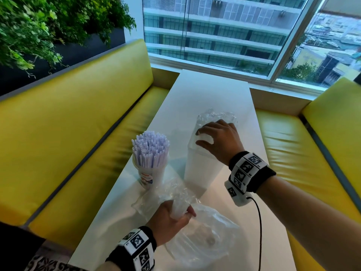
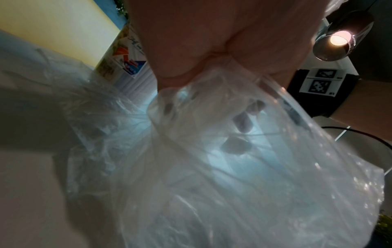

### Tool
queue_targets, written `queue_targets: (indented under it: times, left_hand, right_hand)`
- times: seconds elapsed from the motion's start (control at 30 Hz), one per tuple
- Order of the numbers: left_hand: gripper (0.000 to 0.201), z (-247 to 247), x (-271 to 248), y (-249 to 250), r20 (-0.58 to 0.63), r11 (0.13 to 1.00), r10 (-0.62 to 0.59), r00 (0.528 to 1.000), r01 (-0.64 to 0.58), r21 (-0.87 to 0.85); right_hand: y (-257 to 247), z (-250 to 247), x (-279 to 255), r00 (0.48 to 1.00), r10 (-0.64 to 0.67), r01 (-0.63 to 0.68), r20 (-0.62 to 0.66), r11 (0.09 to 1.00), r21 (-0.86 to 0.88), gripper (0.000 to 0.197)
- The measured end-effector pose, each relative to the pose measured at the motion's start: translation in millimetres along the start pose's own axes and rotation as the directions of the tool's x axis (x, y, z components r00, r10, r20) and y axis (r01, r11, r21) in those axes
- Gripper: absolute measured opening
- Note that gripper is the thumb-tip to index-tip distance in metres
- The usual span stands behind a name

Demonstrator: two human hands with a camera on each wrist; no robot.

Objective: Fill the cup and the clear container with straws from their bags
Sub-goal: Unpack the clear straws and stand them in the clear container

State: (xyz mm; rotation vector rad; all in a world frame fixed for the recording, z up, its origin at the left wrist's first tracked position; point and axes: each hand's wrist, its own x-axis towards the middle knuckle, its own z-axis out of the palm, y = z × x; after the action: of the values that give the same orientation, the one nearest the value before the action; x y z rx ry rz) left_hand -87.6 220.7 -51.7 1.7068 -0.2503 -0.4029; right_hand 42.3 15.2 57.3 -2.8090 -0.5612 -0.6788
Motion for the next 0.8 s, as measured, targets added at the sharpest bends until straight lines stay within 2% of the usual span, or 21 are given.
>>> queue_targets:
  times: [0.07,0.17,0.2,0.27,0.3,0.37,0.43,0.5,0.53,0.63,0.73,0.8]
  left_hand:
    - [0.011,-0.4,-1.0,2.4,0.002,1.0,-0.002,1.0,0.002,-0.002]
    - [0.015,-1.7,-2.4,4.7,0.006,1.0,0.001,1.0,-0.001,0.014]
    - [0.015,-2.1,-2.2,4.6,0.006,1.0,0.001,1.0,-0.001,0.013]
    - [0.013,-2.5,-1.6,4.9,-0.007,1.0,-0.002,1.0,0.002,0.021]
    - [0.011,-2.3,-1.5,5.1,-0.014,0.999,-0.004,1.0,0.005,0.032]
    - [0.009,-2.6,-1.6,6.9,-0.034,0.999,0.003,0.999,-0.001,0.05]
    - [0.014,-3.1,-2.2,12.2,-0.044,0.998,-0.012,0.999,0.015,0.059]
    - [0.033,-3.4,-2.2,16.9,0.034,0.998,-0.021,0.999,0.019,0.062]
    - [0.043,-3.4,-0.6,16.8,0.066,0.999,-0.01,0.998,0.006,0.049]
    - [0.075,-5.0,4.1,9.7,0.085,0.996,-0.017,0.996,0.009,0.094]
    - [0.114,-22.0,-1.3,7.9,0.155,0.968,0.003,0.988,-0.042,0.249]
    - [0.124,-36.6,-8.5,3.8,0.196,0.951,-0.049,0.979,-0.015,0.31]
  right_hand:
    - [-0.7,3.8,-2.4,1.0,-0.007,0.007,-0.004,0.999,-0.038,0.021]
    - [-13.2,-8.3,-4.3,1.0,-0.013,0.012,-0.025,0.999,-0.03,0.031]
    - [-21.5,-18.3,-6.7,0.998,-0.038,0.039,-0.058,0.999,0.02,0.032]
    - [-39.2,-39.8,-16.9,0.989,-0.134,0.144,-0.055,0.95,0.276,0.028]
    - [-45.4,-48.4,-25.2,0.982,-0.187,0.163,0.013,0.886,0.433,0.028]
    - [-54.5,-55.0,-44.9,0.931,-0.261,0.042,0.255,0.771,0.635,0.04]
    - [-59.6,-43.0,-65.4,0.834,-0.3,-0.109,0.463,0.734,0.671,0.055]
    - [-67.2,-21.9,-80.9,0.782,-0.324,-0.143,0.533,0.738,0.659,0.055]
    - [-71.8,-11.7,-85.7,0.784,-0.33,-0.14,0.526,0.732,0.667,0.049]
    - [-79.0,3.1,-91.2,0.853,-0.259,-0.159,0.454,0.699,0.697,0.028]
    - [-74.5,0.2,-94.5,0.896,-0.191,-0.127,0.4,0.754,0.644,0.016]
    - [-68.8,-1.6,-99.0,0.919,-0.164,-0.103,0.359,0.78,0.617,0.013]
